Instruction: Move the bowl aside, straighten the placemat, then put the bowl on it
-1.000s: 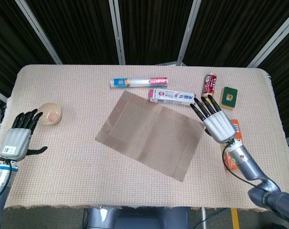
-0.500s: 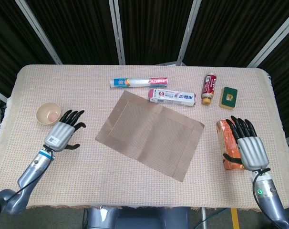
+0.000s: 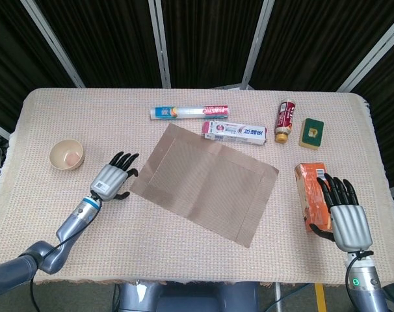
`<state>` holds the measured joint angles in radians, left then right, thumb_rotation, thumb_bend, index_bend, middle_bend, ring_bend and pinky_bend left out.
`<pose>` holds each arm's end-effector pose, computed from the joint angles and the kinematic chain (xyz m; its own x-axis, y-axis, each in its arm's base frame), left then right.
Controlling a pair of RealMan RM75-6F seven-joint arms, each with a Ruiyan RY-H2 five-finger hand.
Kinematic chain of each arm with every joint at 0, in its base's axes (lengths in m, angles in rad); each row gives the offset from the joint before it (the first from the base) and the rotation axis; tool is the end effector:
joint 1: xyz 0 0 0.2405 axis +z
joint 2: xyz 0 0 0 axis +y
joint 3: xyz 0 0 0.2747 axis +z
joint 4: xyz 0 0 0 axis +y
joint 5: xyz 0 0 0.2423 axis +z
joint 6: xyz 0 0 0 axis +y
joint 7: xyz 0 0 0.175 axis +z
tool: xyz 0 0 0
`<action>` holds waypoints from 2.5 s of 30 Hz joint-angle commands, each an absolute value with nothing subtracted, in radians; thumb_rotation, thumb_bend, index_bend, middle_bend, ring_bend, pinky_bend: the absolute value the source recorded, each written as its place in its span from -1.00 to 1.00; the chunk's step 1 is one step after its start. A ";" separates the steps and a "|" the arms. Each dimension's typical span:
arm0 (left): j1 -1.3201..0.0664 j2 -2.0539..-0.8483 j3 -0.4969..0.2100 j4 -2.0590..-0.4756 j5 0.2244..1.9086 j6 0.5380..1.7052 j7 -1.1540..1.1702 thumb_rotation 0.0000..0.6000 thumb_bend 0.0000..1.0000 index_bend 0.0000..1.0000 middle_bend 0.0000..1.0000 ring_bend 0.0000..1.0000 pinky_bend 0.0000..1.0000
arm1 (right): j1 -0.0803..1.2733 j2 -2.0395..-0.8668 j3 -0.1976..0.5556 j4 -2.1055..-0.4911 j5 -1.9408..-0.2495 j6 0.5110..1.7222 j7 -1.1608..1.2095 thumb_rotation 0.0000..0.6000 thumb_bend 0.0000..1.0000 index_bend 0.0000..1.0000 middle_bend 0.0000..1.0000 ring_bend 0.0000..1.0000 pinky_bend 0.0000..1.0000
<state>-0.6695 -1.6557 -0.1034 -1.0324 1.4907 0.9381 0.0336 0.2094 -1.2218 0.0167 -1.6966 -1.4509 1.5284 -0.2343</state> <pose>-0.2370 0.4043 -0.0727 0.5839 0.1966 0.7877 0.7648 -0.4586 -0.4525 -0.2886 -0.2430 0.0983 0.4367 0.0395 0.8987 -0.8952 -0.0794 0.4385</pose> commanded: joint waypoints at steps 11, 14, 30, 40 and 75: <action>-0.708 -1.739 -0.085 -0.909 1.494 0.911 -0.006 1.00 -0.44 -0.28 -1.00 -1.00 -1.00 | 0.203 -1.223 0.033 -1.693 -1.451 1.508 -0.228 1.00 -1.00 -1.00 -1.00 -1.00 -1.00; -0.704 -1.741 -0.072 -0.895 1.498 0.916 -0.017 1.00 -0.44 -0.28 -1.00 -1.00 -1.00 | 0.202 -1.224 0.037 -1.691 -1.452 1.502 -0.226 1.00 -1.00 -1.00 -1.00 -1.00 -1.00; -0.692 -1.702 -0.045 -0.918 1.506 0.941 -0.044 1.00 -0.44 -0.29 -1.00 -1.00 -1.00 | 0.195 -1.219 0.053 -1.688 -1.452 1.478 -0.207 1.00 -1.00 -1.00 -1.00 -1.00 -1.00; -0.699 -1.750 -0.041 -0.859 1.493 0.921 -0.048 1.00 -0.43 -0.29 -1.00 -1.00 -1.00 | 0.187 -1.213 0.064 -1.690 -1.457 1.481 -0.200 1.00 -1.00 -1.00 -1.00 -1.00 -1.00; -0.722 -1.770 -0.056 -0.919 1.484 0.949 -0.025 1.00 0.11 0.23 -1.00 -1.00 -1.00 | 0.174 -1.191 0.078 -1.697 -1.483 1.470 -0.163 1.00 -1.00 -1.00 -1.00 -1.00 -1.00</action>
<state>-0.7248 -1.7791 -0.0581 -0.9051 1.4825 0.9444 -0.0309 0.1746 -1.1912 0.0786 -1.6962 -1.4821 1.4703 -0.1635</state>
